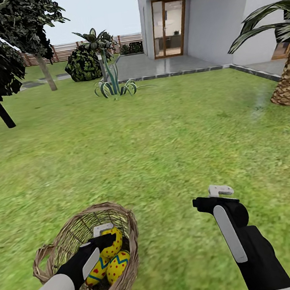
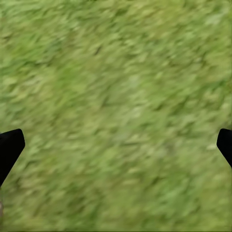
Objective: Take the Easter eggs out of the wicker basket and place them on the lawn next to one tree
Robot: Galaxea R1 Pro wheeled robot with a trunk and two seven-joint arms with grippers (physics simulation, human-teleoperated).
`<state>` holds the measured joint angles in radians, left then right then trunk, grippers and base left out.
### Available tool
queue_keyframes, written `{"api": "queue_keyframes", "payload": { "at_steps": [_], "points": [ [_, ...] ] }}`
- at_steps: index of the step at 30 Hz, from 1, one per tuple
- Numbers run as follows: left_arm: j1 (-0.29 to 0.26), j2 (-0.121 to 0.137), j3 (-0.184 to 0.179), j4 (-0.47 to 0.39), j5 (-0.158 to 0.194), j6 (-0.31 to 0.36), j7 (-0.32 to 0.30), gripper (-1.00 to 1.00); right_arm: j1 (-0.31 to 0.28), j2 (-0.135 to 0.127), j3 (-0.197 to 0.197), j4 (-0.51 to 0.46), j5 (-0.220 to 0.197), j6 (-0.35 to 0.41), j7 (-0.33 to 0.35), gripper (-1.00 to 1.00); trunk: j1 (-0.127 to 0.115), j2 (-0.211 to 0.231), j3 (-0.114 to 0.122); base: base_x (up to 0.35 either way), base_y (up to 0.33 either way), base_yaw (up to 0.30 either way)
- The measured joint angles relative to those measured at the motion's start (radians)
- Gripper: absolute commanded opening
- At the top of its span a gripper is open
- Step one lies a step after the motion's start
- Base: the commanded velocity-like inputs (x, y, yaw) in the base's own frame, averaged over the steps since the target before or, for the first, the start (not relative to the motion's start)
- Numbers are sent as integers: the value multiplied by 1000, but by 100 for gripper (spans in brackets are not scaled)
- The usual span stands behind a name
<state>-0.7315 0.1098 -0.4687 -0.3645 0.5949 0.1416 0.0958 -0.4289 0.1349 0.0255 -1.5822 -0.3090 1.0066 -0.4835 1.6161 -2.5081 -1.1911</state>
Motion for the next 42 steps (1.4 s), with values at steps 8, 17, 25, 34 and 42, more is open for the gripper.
{"api": "queue_keyframes", "payload": {
  "at_steps": [8, 17, 25, 34, 42],
  "points": [
    [0, -2, 0, 4, 1, 0, 4, 100, 0, 0, 0, 0, 0, 0, 0, 100, 0, 0, 0, 39, 0, 0],
    [0, -4, -1, 4, 0, 0, 6, 100, 0, 0, 0, 0, 0, 0, 0, 100, 0, 0, 0, 68, 0, 0],
    [0, -4, 0, 4, 0, 0, 8, 100, 0, 0, 0, 0, 0, -1, 0, 100, 0, 0, 0, 27, 0, 0],
    [0, -4, 0, 4, 1, 0, 9, 100, 0, 0, 0, 0, 0, -1, 0, 100, 0, 0, 0, 3, 0, 0],
    [0, -4, 0, 4, 1, 0, 9, 100, 0, 0, 1, 0, 0, -1, 0, 100, 2, -1, -15, 0, 0, 0]
  ]
}}
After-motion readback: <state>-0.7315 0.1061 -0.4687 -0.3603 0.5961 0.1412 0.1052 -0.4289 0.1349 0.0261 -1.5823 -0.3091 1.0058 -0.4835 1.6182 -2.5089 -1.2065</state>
